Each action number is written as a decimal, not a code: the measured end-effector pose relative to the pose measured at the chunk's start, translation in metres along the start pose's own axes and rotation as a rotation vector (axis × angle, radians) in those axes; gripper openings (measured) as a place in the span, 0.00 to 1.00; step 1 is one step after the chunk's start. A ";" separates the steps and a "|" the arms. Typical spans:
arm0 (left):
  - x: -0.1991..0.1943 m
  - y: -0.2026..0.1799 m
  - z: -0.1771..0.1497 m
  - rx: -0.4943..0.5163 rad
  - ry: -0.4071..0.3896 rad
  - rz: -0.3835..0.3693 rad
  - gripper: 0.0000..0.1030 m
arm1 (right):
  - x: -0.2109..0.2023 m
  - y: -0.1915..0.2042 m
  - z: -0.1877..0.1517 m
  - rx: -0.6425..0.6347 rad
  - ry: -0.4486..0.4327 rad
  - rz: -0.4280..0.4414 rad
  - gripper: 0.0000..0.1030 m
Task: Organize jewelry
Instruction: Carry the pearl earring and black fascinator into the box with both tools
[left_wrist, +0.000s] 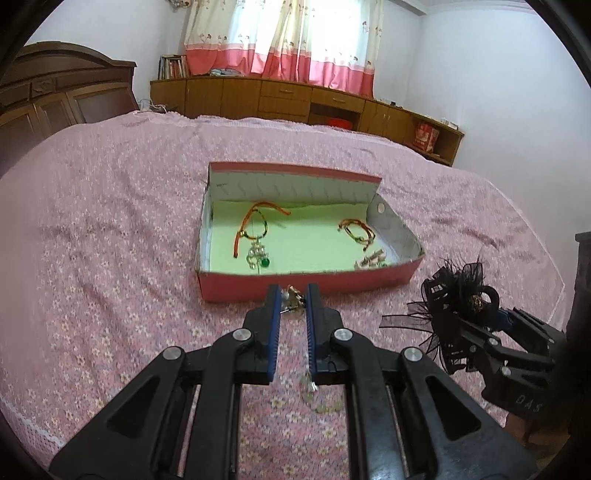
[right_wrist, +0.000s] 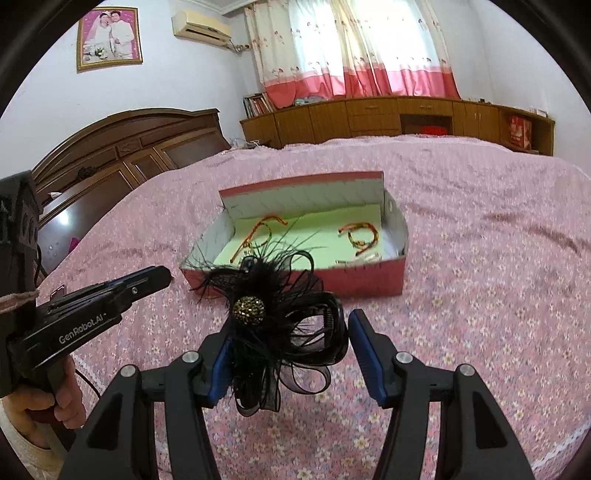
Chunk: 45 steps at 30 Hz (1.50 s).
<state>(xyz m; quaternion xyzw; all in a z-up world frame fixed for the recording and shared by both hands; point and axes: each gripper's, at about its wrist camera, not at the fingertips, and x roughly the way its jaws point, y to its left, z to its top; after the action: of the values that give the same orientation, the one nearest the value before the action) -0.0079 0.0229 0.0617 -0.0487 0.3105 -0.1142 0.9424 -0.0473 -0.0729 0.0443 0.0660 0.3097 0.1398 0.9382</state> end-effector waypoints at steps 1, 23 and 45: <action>0.001 0.000 0.002 0.001 -0.011 0.005 0.01 | 0.001 0.001 0.002 -0.004 -0.008 0.002 0.58; 0.018 0.013 0.008 -0.012 0.050 -0.003 0.00 | 0.011 -0.005 0.014 -0.005 -0.063 -0.008 0.58; 0.063 0.014 -0.043 0.051 0.338 0.055 0.18 | 0.015 -0.025 0.002 0.060 -0.016 -0.011 0.58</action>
<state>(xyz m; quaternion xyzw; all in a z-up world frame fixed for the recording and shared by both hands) 0.0178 0.0207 -0.0114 0.0035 0.4629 -0.1029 0.8804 -0.0288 -0.0919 0.0320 0.0935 0.3067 0.1250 0.9389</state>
